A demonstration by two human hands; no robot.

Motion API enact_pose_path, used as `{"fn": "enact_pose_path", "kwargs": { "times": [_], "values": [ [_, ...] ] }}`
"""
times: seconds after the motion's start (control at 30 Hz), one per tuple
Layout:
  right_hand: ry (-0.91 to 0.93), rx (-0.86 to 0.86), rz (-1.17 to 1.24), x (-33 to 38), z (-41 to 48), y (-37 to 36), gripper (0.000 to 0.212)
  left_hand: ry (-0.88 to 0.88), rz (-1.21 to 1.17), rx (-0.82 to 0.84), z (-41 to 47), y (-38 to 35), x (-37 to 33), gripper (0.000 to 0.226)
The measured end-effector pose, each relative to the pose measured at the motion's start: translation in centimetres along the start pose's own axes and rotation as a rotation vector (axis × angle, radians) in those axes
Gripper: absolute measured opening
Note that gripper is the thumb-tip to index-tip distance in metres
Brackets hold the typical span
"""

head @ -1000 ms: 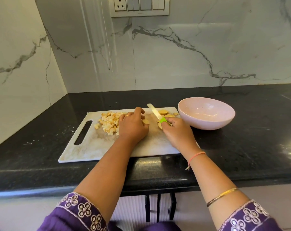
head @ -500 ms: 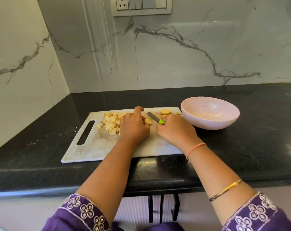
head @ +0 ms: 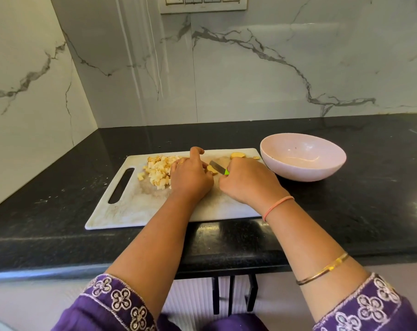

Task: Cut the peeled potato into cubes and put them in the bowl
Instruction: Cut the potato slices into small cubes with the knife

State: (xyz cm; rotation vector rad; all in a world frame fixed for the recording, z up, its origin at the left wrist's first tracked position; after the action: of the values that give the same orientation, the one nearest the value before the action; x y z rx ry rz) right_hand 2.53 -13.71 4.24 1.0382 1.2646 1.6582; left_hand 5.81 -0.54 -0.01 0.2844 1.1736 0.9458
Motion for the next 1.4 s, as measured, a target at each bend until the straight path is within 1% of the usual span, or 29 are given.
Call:
{"fn": "enact_pose_path", "kwargs": {
  "times": [0.07,0.2,0.33,0.43,0.47,0.53,0.67,0.73,0.9,1.07,1.13,1.27,1.4],
  "values": [
    [0.008,-0.021,-0.017,0.2,-0.6,0.1,0.027,0.008,-0.003,-0.005,0.1,0.0,0.1,0.044],
    [0.033,-0.049,-0.082,0.9,-2.6,-0.3,0.016,0.036,0.009,-0.008,-0.2,-0.1,0.2,0.043],
    [0.070,-0.074,-0.144,1.3,-4.4,-0.3,0.019,0.048,0.009,-0.001,-0.3,-0.2,0.0,0.041],
    [0.072,-0.078,-0.152,1.1,-5.3,0.2,0.028,0.046,0.006,-0.001,-0.3,-0.1,0.1,0.039],
    [0.065,-0.073,-0.143,0.9,-5.5,0.5,0.030,0.046,0.006,-0.001,-0.3,0.0,0.1,0.039],
    [0.035,-0.084,-0.103,0.3,-5.6,1.2,0.026,0.047,-0.004,0.012,-0.4,-0.1,0.1,0.039],
    [-0.036,-0.168,-0.018,-0.6,-4.9,2.0,0.020,0.054,-0.026,0.030,-0.5,-0.1,-0.1,0.042],
    [-0.051,-0.143,0.016,-0.4,-4.0,1.5,0.021,0.055,-0.045,0.018,-0.5,0.1,-0.1,0.042],
    [-0.060,-0.061,0.072,-0.2,-1.9,-0.3,0.033,0.048,-0.064,0.006,-0.6,0.0,-0.3,0.042],
    [-0.077,-0.044,0.053,0.3,-1.2,-0.8,0.032,0.037,-0.041,-0.010,-0.3,0.3,-0.1,0.043],
    [-0.074,-0.028,0.032,0.6,-1.2,-0.9,0.029,0.039,-0.033,-0.008,-0.3,0.3,0.0,0.044],
    [-0.027,-0.031,-0.048,1.4,-1.4,-0.4,0.013,0.043,-0.027,-0.014,-0.1,0.2,0.2,0.044],
    [-0.004,-0.039,-0.068,1.8,-1.8,0.4,0.012,0.043,-0.023,-0.019,0.3,0.3,0.0,0.044]
  ]
}}
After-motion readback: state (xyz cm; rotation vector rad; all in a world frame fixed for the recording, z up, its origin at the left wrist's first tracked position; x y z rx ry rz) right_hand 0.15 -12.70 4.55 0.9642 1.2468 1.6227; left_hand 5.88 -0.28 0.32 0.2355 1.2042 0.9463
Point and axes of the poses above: each hand's wrist, its own z-axis towards the middle knuckle, its own y-axis out of the back of the hand, x = y × z, the point moved 6 cm from there along z, towards the middle knuckle, and after that the axes turned 12 degrees about -z, right-handed, at the moved point
